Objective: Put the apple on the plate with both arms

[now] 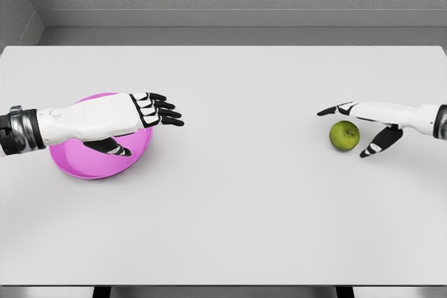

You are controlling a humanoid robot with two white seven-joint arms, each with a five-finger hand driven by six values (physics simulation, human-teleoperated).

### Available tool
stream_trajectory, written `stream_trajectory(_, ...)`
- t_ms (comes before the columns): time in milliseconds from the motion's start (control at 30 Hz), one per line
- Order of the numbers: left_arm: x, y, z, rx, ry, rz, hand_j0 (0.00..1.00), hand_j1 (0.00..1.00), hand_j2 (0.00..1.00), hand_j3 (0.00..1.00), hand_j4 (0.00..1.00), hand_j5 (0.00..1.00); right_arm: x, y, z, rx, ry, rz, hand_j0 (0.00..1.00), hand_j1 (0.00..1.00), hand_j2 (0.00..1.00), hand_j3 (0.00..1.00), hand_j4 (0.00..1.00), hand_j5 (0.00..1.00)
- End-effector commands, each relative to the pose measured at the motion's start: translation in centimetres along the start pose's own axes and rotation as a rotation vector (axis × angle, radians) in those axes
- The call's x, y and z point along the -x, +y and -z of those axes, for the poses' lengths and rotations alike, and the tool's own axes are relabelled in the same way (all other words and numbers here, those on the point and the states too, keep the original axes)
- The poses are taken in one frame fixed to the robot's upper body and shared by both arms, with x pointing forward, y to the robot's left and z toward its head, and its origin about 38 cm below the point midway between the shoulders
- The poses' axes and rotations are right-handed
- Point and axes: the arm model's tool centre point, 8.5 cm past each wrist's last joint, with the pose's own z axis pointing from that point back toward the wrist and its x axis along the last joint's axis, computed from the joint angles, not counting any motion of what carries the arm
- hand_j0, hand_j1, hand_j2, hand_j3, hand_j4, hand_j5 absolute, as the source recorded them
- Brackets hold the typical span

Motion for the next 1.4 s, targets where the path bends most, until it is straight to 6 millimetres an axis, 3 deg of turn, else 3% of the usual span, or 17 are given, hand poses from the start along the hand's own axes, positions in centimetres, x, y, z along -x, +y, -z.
stream_trajectory(0, 0.0, 0.1, 0.0, -0.004, 0.001, -0.005, 1.0, 1.0, 1.0, 1.0, 1.0, 1.0, 0.2, 0.1, 0.3, 0.0, 0.004, 0.008, 1.0, 1.0, 1.0, 1.0, 1.0, 1.0)
stream_trajectory(300, 0.0, 0.1, 0.0, -0.004, 0.001, -0.005, 1.0, 1.0, 1.0, 1.0, 1.0, 1.0, 0.6, 0.1, 0.7, -0.007, 0.016, 0.012, 0.99, 0.99, 0.99, 0.99, 0.99, 0.99)
stream_trajectory(433, 0.0, 0.1, 0.0, -0.004, 0.001, -0.005, 1.0, 1.0, 1.0, 1.0, 1.0, 1.0, 0.6, 0.1, 0.7, -0.006, 0.016, 0.011, 0.87, 0.87, 0.87, 0.87, 0.87, 0.87)
stream_trajectory(600, 0.0, 0.1, 0.0, -0.004, 0.001, -0.002, 1.0, 1.0, 1.0, 1.0, 1.0, 1.0, 0.5, 0.3, 1.1, -0.014, 0.01, 0.012, 0.49, 0.49, 0.49, 0.49, 0.49, 0.49)
stream_trajectory(867, 0.1, 0.0, -0.1, 0.003, 0.002, -0.003, 1.0, 1.0, 1.0, 1.0, 1.0, 1.0, -0.2, 0.0, 1.4, 0.004, -0.023, 0.024, 0.46, 0.46, 0.46, 0.46, 0.46, 0.46)
stream_trajectory(967, 0.1, 0.0, -0.1, 0.002, 0.002, -0.006, 1.0, 1.0, 1.0, 1.0, 1.0, 1.0, -5.3, -1.3, 3.1, 0.047, -0.219, 0.032, 0.46, 0.46, 0.46, 0.46, 0.46, 0.46)
stream_trajectory(1100, 0.1, 0.0, -0.1, 0.002, 0.002, -0.006, 1.0, 1.0, 1.0, 1.0, 1.0, 1.0, -15.1, -2.9, 6.8, 0.045, -0.528, -0.042, 0.46, 0.46, 0.46, 0.46, 0.46, 0.46)
stream_trajectory(1233, 0.1, 0.0, -0.1, 0.002, 0.002, -0.006, 1.0, 1.0, 1.0, 1.0, 1.0, 1.0, -22.0, -4.2, 12.1, 0.046, -0.731, -0.082, 0.47, 0.47, 0.47, 0.47, 0.47, 0.47)
stream_trajectory(1267, 0.1, 0.0, -0.1, 0.002, 0.002, -0.006, 1.0, 1.0, 1.0, 1.0, 1.0, 1.0, -22.3, -4.3, 12.4, 0.047, -0.738, -0.08, 0.47, 0.47, 0.47, 0.47, 0.47, 0.47)
stream_trajectory(1367, 0.1, 0.0, -0.1, 0.003, 0.002, -0.003, 1.0, 1.0, 1.0, 1.0, 1.0, 1.0, -18.5, -4.4, 13.1, 0.067, -0.637, -0.012, 0.49, 0.49, 0.49, 0.49, 0.49, 0.49)
